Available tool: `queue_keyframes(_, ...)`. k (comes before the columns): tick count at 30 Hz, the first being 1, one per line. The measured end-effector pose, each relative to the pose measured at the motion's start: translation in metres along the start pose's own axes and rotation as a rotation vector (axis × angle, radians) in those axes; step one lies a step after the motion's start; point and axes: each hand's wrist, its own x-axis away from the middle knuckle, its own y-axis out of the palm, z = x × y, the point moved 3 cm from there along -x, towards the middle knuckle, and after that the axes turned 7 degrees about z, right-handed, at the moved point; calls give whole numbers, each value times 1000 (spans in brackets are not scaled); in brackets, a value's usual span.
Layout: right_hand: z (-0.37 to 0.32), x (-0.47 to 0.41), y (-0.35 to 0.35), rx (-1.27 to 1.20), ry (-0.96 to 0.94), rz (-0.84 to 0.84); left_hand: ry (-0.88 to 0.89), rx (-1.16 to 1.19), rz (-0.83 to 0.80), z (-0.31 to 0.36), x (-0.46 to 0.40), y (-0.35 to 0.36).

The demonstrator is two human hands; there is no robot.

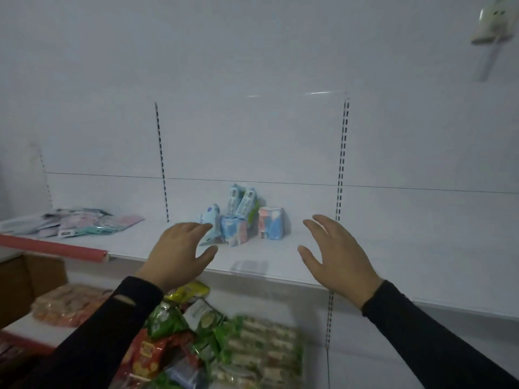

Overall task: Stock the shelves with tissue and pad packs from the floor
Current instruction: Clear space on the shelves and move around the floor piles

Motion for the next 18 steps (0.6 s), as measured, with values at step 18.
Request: queue_keyframes(18,25,-208,225,-123,-135,-296,-346,-135,-250,-101,-124,165)
